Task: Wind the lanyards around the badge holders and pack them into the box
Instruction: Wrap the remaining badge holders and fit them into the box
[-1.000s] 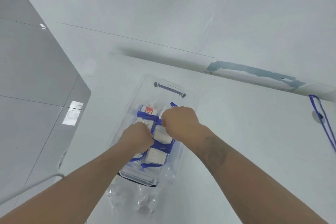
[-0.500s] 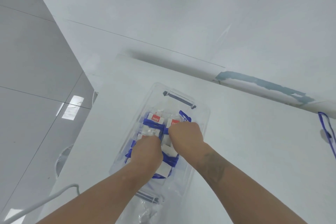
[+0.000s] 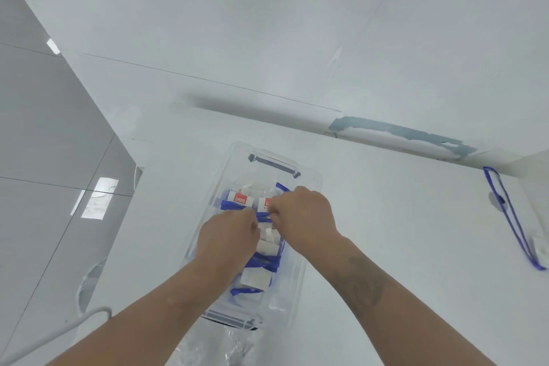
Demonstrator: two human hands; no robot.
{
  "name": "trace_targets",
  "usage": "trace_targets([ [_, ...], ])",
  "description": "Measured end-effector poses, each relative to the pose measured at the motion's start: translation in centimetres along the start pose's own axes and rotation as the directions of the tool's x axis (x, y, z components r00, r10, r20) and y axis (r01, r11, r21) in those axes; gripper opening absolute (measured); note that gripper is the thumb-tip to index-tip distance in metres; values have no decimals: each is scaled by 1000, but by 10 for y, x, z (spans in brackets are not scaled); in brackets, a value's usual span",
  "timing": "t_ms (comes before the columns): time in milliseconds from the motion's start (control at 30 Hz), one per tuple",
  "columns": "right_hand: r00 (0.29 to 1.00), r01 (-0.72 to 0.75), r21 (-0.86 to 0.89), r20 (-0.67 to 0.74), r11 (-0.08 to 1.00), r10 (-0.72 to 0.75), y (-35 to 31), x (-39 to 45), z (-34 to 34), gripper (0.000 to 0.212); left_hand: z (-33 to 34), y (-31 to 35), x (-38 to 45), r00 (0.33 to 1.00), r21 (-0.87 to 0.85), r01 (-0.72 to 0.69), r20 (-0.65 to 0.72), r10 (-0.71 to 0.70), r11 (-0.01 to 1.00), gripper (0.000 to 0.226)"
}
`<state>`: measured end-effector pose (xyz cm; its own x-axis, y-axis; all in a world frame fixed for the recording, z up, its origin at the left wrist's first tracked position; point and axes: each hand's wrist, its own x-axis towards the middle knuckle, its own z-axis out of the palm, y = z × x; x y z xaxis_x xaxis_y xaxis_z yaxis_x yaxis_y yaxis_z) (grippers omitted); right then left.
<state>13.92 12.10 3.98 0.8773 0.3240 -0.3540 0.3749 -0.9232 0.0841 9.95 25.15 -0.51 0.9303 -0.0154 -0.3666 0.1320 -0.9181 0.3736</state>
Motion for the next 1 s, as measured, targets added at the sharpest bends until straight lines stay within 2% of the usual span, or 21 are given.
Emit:
trace_targets([
  [67,971,-35,176,-226,984,75,11,-12,-1,21,-15,0,-7,977,-136,-123,-193,96,983,20],
  [133,890,-1,297,-434,955,136,22,-24,-5,18,-28,-3,-11,903,-170,-276,-384,194,946,22],
  [233,836,11,339,-519,941,177,38,-42,-13,34,-42,-4,-11,796,-97,-375,-544,267,922,36],
  [400,794,-2,374,-563,927,229,60,-71,-22,53,-59,10,-19,744,-52,-387,-607,278,921,52],
  [667,736,-6,407,-617,914,279,126,-111,-11,58,-51,86,-29,708,-78,-414,-653,267,907,54],
  [767,718,-3,421,-631,907,295,173,-126,3,58,-32,134,-28,696,-76,-411,-669,259,909,52],
  [1000,729,27,452,-619,892,292,324,-173,48,57,36,278,-24,690,-48,-371,-683,240,927,48],
])
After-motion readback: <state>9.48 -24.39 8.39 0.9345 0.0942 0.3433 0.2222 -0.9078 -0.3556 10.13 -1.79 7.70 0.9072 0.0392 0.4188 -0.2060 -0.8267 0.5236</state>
